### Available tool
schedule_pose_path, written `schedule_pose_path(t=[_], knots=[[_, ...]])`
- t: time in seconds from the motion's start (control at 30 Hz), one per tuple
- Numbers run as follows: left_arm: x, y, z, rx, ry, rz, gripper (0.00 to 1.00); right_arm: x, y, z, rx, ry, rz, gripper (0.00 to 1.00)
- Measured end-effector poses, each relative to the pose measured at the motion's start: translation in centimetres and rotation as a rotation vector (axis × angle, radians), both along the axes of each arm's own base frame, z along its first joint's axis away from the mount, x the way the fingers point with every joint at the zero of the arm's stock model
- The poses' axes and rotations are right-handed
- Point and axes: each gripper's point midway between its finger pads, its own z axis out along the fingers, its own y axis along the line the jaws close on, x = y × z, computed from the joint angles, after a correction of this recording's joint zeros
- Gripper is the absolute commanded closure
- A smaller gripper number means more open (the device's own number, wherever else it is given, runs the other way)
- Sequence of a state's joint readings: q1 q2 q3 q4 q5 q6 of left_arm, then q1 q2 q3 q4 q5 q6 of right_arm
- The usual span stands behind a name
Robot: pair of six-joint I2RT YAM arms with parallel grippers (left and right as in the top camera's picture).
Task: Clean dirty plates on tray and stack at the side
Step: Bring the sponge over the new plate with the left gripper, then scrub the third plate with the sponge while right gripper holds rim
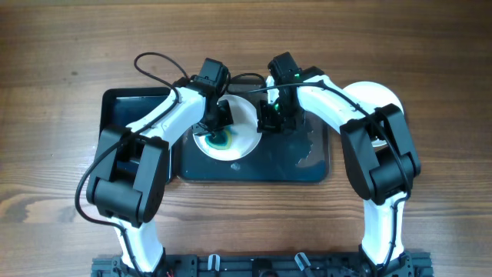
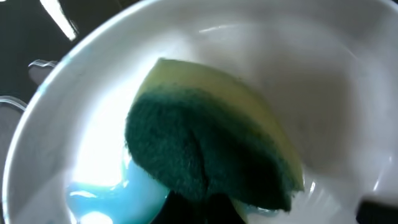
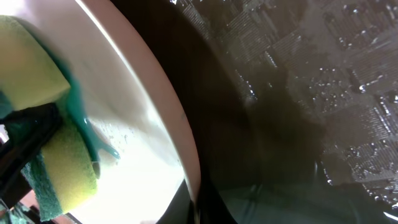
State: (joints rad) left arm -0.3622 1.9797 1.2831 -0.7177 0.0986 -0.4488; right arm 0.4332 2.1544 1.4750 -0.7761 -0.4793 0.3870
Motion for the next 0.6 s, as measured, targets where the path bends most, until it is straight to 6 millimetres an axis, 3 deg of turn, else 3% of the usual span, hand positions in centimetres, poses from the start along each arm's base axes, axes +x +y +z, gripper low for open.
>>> schedule_pose_path(t=[0.17,0.4,0.53,0.6], knots=[[0.0,-0.9,0.0,-0.076,-0.006,-0.141,0.96,-0.1,-0.2,0.0,-0.005,0.010,-0.003,0.96],[0.3,-0.1,0.1,0.047,-0.026,-0.085,0.96,-0.1,-0.2,0.0,-0.005,0.010,-0.004,0.96],[0.4,1.5,0.2,0.184,-0.031,0.013,0.96,-0.1,-0.1,0.0,0.005,0.011,-0.004,0.96],[0.3,3.2,0.3,0.268,-0.030,0.072,0.96,-0.1,-0.2,0.0,0.009,0.018,-0.012,0.96]])
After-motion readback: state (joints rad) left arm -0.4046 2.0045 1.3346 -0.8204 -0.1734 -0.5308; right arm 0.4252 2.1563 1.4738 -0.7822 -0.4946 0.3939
